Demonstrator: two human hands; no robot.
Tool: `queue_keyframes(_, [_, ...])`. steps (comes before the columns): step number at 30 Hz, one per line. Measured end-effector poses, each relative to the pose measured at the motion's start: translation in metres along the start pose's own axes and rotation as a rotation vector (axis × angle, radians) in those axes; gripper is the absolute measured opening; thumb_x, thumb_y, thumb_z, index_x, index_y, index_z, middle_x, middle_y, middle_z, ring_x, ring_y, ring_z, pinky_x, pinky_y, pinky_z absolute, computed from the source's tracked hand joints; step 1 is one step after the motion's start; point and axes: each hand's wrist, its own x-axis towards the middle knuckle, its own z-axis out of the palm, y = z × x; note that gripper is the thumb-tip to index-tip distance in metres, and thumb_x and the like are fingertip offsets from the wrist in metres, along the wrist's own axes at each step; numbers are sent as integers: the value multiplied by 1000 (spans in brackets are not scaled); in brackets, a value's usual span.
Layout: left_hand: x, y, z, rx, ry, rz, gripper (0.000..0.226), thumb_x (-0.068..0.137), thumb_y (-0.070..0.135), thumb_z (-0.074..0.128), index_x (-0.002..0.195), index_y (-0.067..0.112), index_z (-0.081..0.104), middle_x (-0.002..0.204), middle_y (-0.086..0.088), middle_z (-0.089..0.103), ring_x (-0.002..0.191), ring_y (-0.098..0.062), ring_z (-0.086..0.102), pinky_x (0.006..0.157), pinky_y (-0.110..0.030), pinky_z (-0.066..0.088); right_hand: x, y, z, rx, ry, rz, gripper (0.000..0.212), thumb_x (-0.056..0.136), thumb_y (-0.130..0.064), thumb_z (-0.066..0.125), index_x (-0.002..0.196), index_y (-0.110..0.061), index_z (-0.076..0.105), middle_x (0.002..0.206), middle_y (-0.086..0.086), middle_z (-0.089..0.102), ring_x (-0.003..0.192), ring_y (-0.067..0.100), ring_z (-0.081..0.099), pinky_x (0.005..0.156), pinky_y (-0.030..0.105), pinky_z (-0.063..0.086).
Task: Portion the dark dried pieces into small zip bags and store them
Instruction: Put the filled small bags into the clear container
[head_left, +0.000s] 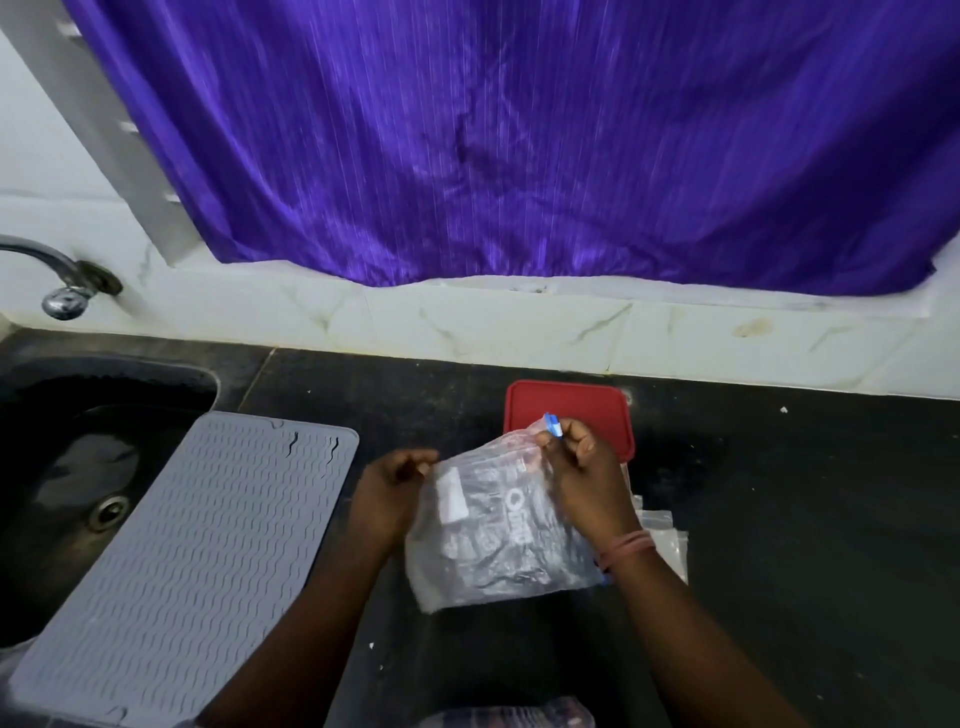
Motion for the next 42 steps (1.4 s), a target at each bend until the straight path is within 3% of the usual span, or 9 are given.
queue_keyframes(4, [-4,40,4,52,-93,276,30,97,22,69,127,26,71,117,14,70,101,9,65,82,-2,46,-2,-6,3,-193,-69,-99,19,104,-30,49,108,-20,64,86,-10,65,76,-3,58,71,17,46])
queue_keyframes(7, [-11,64,19,-144,-245,371,30,95,12,71,125,18,74,112,10,77,104,1,71,87,-12,52,-8,-12,12,-202,-193,-143,18,104,-30,49,114,-25,64,97,-12,69,93,1,65,83,23,52])
queue_keyframes(13, [-13,61,26,-312,-230,339,23,87,1,75,106,12,80,100,-4,81,97,-20,77,88,-30,60,-9,-18,7,-267,-257,-232,16,97,-15,61,106,-22,72,95,-11,73,91,0,67,81,21,53])
queue_keyframes(17, [-13,55,23,-327,-211,282,15,86,0,76,95,11,80,92,-6,81,90,-21,77,82,-29,60,-12,-19,6,-8,-249,-10,15,97,-14,63,102,-18,77,83,-2,75,75,7,62,73,27,51])
queue_keyframes(20, [-16,53,20,-312,-197,285,10,86,2,78,95,6,78,91,-6,80,89,-22,77,82,-30,60,-10,-19,3,51,-270,96,18,99,-18,61,105,-19,78,97,10,77,86,20,63,87,49,54])
queue_keyframes(25, [-16,54,20,-116,-172,383,13,88,4,76,93,15,79,88,7,79,83,-12,76,79,-28,61,-6,-20,4,66,-247,163,15,95,-24,66,99,-22,81,93,14,76,86,30,67,90,53,54])
queue_keyframes(31, [-17,55,20,-201,-290,295,10,91,13,76,101,13,78,97,0,79,93,-16,75,84,-26,60,-8,-25,5,-117,-200,65,17,99,-21,58,95,-20,74,83,7,74,72,13,68,68,27,53])
queue_keyframes(36, [-15,49,22,-261,-281,216,7,88,8,78,91,9,73,85,-4,75,78,-10,68,72,-24,53,-5,-20,8,-268,-260,19,7,99,-32,59,99,-26,65,92,-8,73,86,3,68,78,28,54])
queue_keyframes(42, [-13,51,22,-249,-319,230,5,90,8,76,93,12,74,83,0,72,78,-12,65,72,-23,53,-4,-27,3,-156,-192,108,23,100,-26,58,90,-14,75,86,11,73,73,12,62,67,26,48])
